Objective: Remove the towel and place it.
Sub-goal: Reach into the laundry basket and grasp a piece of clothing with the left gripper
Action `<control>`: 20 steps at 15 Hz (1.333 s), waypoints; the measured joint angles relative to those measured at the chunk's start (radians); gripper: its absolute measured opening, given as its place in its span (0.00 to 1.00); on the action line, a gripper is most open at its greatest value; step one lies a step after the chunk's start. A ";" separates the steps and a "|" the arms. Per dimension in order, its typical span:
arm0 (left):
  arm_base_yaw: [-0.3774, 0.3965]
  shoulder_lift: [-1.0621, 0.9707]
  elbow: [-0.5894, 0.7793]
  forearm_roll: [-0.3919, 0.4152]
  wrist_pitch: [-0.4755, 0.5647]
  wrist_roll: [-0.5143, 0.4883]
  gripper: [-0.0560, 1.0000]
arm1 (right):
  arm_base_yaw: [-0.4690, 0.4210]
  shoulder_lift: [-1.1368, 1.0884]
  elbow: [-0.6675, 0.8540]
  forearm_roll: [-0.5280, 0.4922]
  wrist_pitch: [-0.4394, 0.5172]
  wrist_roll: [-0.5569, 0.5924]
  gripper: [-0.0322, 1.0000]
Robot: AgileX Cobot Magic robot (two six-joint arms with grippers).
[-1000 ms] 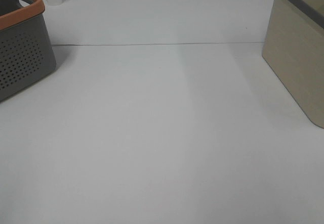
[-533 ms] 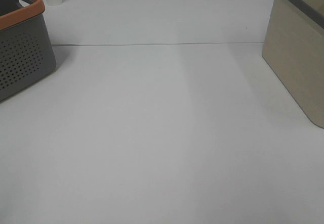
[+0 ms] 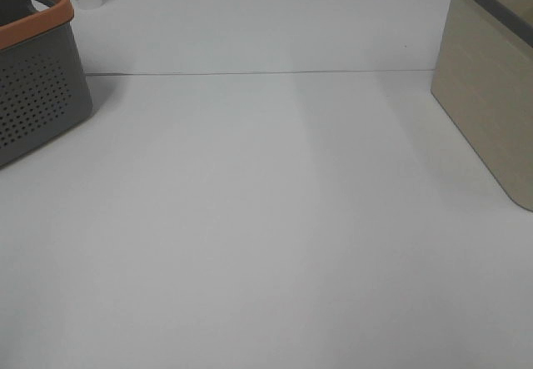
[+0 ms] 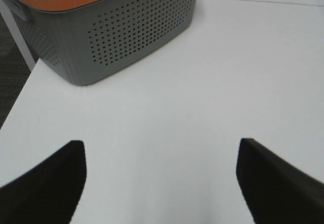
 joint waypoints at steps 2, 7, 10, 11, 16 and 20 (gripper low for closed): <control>0.000 0.042 -0.026 0.018 -0.015 -0.002 0.77 | 0.000 0.000 0.000 0.001 0.000 0.000 0.73; 0.000 0.171 -0.049 0.108 -0.044 -0.124 0.77 | 0.000 0.000 0.000 0.001 0.000 0.000 0.73; 0.000 0.253 -0.049 0.127 -0.076 -0.200 0.77 | 0.000 0.000 0.000 0.001 0.000 0.000 0.73; 0.000 0.280 -0.049 0.128 -0.093 -0.206 0.77 | 0.000 0.000 0.000 0.001 0.000 0.000 0.73; 0.000 0.469 -0.150 0.168 -0.204 -0.258 0.77 | 0.000 0.000 0.000 0.001 0.000 0.000 0.72; 0.000 0.632 -0.246 0.171 -0.326 -0.304 0.77 | 0.000 0.000 0.000 0.001 0.000 0.000 0.72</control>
